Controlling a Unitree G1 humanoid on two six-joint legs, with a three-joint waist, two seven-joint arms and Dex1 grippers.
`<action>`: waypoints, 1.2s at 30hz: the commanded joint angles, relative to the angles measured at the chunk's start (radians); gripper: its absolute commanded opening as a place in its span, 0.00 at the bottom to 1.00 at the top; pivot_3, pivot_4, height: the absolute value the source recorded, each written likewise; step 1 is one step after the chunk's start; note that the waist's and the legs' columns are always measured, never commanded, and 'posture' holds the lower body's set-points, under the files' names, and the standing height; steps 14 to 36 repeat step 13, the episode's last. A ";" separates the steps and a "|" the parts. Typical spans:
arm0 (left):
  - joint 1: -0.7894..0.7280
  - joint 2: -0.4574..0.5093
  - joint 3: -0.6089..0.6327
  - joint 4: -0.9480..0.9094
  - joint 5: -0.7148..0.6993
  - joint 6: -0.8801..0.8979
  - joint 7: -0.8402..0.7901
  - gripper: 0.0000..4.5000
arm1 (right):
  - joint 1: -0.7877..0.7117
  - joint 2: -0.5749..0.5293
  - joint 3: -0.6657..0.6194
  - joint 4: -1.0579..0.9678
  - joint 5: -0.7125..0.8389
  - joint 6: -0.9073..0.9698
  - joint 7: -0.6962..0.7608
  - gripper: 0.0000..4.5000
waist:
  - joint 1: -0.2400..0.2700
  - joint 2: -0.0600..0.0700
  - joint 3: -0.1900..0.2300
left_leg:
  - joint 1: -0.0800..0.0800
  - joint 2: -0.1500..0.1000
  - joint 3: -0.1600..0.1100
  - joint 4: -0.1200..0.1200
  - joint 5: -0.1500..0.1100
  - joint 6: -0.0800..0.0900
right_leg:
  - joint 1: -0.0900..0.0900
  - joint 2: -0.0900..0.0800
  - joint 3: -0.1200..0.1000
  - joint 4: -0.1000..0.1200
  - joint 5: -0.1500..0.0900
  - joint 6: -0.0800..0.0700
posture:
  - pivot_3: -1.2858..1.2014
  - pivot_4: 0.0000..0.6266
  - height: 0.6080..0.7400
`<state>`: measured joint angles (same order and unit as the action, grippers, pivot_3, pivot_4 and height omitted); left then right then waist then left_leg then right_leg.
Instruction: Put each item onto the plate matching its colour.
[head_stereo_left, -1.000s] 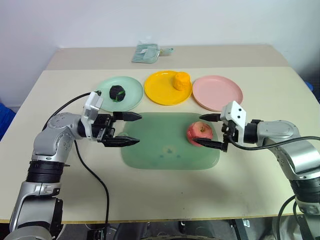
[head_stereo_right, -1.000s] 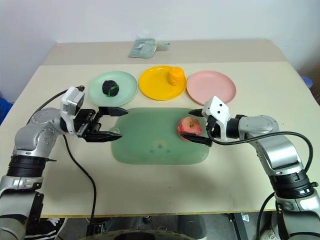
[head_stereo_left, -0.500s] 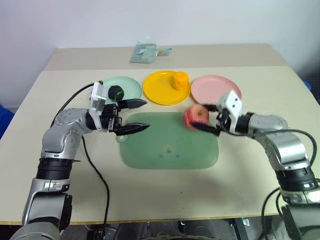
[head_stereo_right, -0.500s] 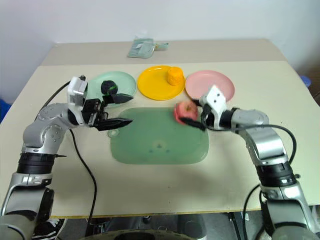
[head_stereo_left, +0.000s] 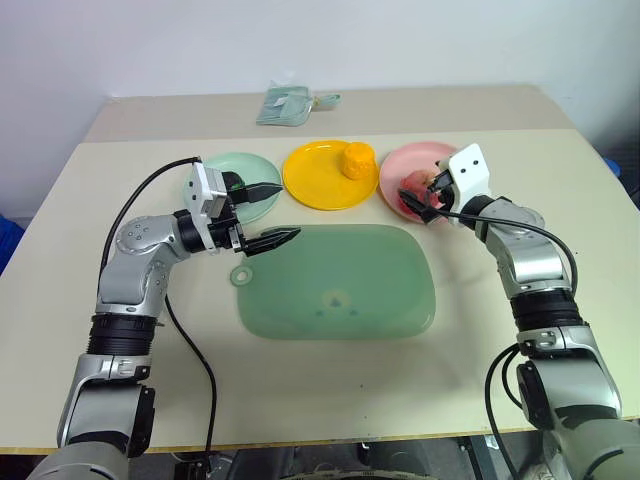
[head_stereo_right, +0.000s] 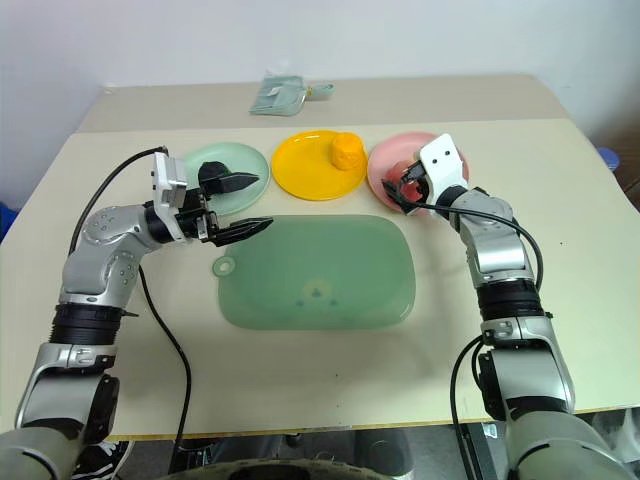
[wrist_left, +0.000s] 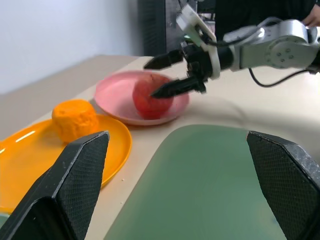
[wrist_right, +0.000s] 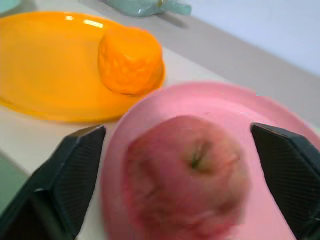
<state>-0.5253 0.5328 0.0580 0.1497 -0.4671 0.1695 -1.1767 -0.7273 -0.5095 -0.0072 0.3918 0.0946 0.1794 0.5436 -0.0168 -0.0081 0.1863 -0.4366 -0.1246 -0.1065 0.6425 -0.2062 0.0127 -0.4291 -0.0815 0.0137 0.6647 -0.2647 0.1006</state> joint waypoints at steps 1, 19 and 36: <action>0.016 0.039 0.071 -0.051 -0.061 0.012 -0.019 1.00 | -0.012 0.029 -0.065 -0.148 0.134 -0.026 0.085 0.99 | 0.000 0.000 0.000 | 0.000 0.000 0.000 0.000 0.000 0.000 | 0.000 0.000 0.000 0.000 0.000 0.000 | 0.52 0.24 1.00; 0.084 0.169 0.151 0.009 -0.111 0.024 -0.160 1.00 | 0.296 -0.120 -0.010 -0.749 0.613 0.415 0.427 0.99 | 0.017 0.000 0.000 | 0.000 0.001 -0.001 0.001 -0.005 0.008 | 0.002 0.000 0.000 -0.001 0.000 0.000 | 0.52 0.24 1.00; 0.084 0.169 0.151 0.009 -0.111 0.024 -0.160 1.00 | 0.296 -0.120 -0.010 -0.749 0.613 0.415 0.427 0.99 | 0.017 0.000 0.000 | 0.000 0.001 -0.001 0.001 -0.005 0.008 | 0.002 0.000 0.000 -0.001 0.000 0.000 | 0.52 0.24 1.00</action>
